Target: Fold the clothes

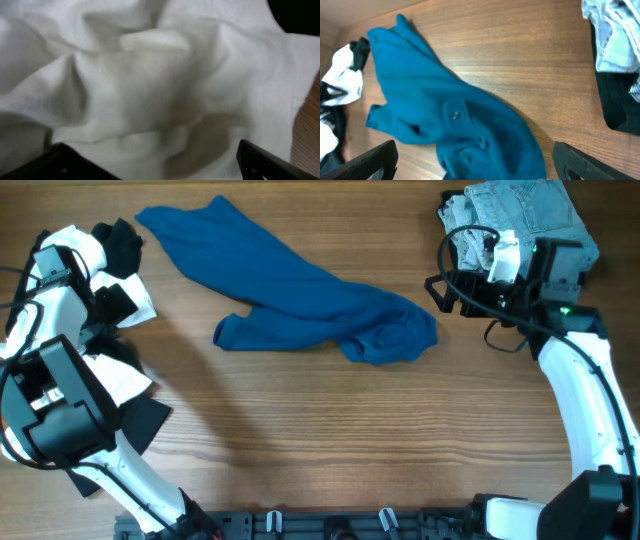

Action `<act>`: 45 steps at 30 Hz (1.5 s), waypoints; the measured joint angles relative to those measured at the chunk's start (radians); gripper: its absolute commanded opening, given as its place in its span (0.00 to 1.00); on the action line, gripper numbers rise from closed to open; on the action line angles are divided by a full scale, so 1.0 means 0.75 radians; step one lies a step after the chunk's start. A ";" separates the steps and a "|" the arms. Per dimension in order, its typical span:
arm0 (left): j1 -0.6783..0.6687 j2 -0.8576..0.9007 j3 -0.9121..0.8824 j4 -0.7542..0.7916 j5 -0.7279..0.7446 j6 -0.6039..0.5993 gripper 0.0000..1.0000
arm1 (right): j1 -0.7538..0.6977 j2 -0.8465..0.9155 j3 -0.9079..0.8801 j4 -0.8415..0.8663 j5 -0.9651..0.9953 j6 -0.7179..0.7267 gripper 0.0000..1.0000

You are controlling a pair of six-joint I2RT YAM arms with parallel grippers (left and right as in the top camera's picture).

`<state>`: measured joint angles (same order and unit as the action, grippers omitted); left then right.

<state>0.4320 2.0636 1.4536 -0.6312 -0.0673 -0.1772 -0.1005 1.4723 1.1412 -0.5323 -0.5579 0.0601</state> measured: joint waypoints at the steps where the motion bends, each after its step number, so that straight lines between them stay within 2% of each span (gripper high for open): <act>1: -0.003 -0.014 0.008 -0.020 0.018 -0.001 1.00 | 0.002 0.000 0.038 -0.042 -0.009 -0.013 1.00; 7: -0.053 -0.215 0.027 -0.129 0.151 -0.001 1.00 | 0.076 0.000 0.103 -0.236 -0.011 -0.039 1.00; 11: -0.110 -0.402 0.051 -0.233 0.289 -0.015 1.00 | 0.222 0.000 0.103 -0.379 0.125 0.005 1.00; 16: -0.202 -0.503 0.069 -0.407 0.400 -0.036 1.00 | 0.419 0.000 0.103 -0.419 0.371 0.152 1.00; 20: -0.324 -0.490 0.043 -0.502 0.417 -0.038 1.00 | 0.454 0.001 0.103 -0.393 0.506 0.284 1.00; 22: -0.378 -0.486 0.008 -0.496 0.417 -0.041 0.99 | 0.443 0.001 0.103 -0.378 0.539 0.320 1.00; 27: -0.535 -0.479 -0.197 -0.322 0.400 -0.042 0.94 | 0.410 0.001 0.103 -0.360 0.582 0.363 0.99; 32: -0.612 -0.470 -0.382 -0.132 0.319 -0.047 0.95 | 0.408 0.001 0.103 -0.357 0.586 0.337 1.00; 37: -0.605 -0.469 -0.477 -0.063 0.228 -0.089 0.94 | 0.408 0.001 0.103 -0.346 0.565 0.297 1.00; 45: -0.552 -0.442 -0.481 0.030 0.184 -0.120 0.84 | 0.408 0.001 0.103 -0.313 0.530 0.266 1.00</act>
<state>0.0177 1.7321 1.0927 -0.6090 0.0708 -0.2672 0.2058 1.4727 1.2182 -0.7673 -0.1604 0.2596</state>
